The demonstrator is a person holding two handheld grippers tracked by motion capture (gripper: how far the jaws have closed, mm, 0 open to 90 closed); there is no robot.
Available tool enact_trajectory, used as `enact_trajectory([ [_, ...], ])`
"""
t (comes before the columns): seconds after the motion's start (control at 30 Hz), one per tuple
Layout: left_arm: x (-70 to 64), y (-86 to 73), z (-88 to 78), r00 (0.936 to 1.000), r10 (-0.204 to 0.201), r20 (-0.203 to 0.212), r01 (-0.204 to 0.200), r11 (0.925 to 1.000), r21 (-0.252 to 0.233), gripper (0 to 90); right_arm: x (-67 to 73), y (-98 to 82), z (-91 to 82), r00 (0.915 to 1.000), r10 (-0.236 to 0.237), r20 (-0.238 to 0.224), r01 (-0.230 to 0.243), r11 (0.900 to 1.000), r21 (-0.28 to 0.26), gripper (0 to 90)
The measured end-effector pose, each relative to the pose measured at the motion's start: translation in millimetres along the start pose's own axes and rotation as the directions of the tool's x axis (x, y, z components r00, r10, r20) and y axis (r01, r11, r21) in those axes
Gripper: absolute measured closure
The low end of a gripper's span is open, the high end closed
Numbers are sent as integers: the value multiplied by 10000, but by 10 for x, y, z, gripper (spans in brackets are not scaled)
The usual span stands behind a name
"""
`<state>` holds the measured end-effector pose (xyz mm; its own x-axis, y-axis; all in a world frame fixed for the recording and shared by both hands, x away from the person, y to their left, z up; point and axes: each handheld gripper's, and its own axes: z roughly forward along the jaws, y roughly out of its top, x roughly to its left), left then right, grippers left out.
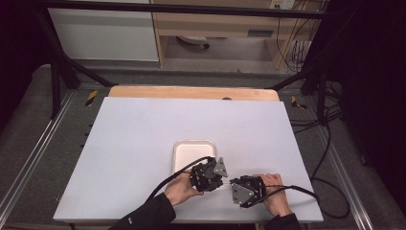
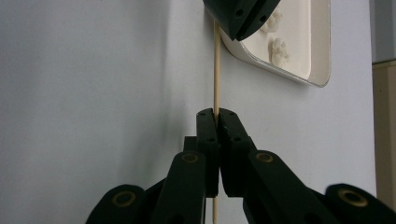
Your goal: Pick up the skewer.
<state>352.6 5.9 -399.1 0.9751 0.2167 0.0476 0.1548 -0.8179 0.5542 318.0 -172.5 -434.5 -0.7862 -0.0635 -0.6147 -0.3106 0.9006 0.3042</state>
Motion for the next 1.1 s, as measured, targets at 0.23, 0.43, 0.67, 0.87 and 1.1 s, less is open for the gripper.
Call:
enact_trajectory([
  [0.23,17,-13,-16,10000,-22,8,22,9994,358,847,-16,48,-10,9992,-390,28,388,9987,339,889],
  [0.43,65,-28,-34,9997,-232,55,225,9952,951,754,-39,65,-7,9969,-779,97,768,9935,842,889],
  [0.67,100,-36,-13,9993,-349,114,327,9867,1590,761,-67,113,0,9949,-1005,56,991,9873,1239,889],
  [0.87,113,-20,42,9990,-392,205,344,9799,1967,830,-85,170,18,9914,-1308,42,1290,9819,1388,889],
  [1.1,102,2,85,9995,-289,89,263,9755,2183,874,-83,197,36,9877,-1564,25,1543,9766,1498,889],
])
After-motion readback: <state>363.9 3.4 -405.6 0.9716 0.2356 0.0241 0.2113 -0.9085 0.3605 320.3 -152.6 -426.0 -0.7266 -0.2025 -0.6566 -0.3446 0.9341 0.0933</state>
